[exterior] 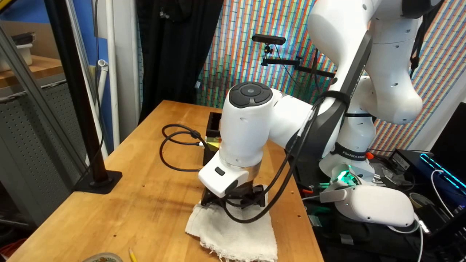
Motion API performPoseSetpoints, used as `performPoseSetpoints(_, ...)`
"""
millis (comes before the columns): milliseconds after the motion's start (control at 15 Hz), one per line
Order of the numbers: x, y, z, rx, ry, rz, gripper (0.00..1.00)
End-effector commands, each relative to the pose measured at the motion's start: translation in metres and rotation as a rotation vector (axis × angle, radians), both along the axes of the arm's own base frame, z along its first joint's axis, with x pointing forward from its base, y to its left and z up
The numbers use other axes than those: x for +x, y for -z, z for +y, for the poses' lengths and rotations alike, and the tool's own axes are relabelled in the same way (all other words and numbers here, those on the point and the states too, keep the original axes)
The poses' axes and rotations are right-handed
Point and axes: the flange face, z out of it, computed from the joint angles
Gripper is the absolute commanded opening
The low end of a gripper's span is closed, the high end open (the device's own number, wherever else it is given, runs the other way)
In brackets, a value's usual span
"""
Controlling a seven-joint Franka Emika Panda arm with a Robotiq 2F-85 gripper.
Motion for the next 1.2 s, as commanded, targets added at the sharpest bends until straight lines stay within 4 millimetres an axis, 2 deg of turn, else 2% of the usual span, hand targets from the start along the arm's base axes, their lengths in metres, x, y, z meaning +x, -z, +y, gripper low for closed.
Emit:
performPoseSetpoints(0, -0.01, -0.004, -0.016, 0.009, 0.053, 0.029, 0.29)
performPoseSetpoints(200, -0.015, -0.017, -0.027, 0.029, 0.084, 0.029, 0.05)
performPoseSetpoints(333, -0.018, -0.032, -0.036, 0.044, 0.103, 0.02, 0.01)
performPoseSetpoints(533, -0.017, -0.066, -0.058, 0.065, 0.138, -0.024, 0.05)
performPoseSetpoints(800, -0.01, -0.134, -0.087, 0.194, 0.228, -0.058, 0.07)
performPoseSetpoints(1133, -0.001, -0.233, -0.132, 0.34, 0.324, -0.176, 0.05)
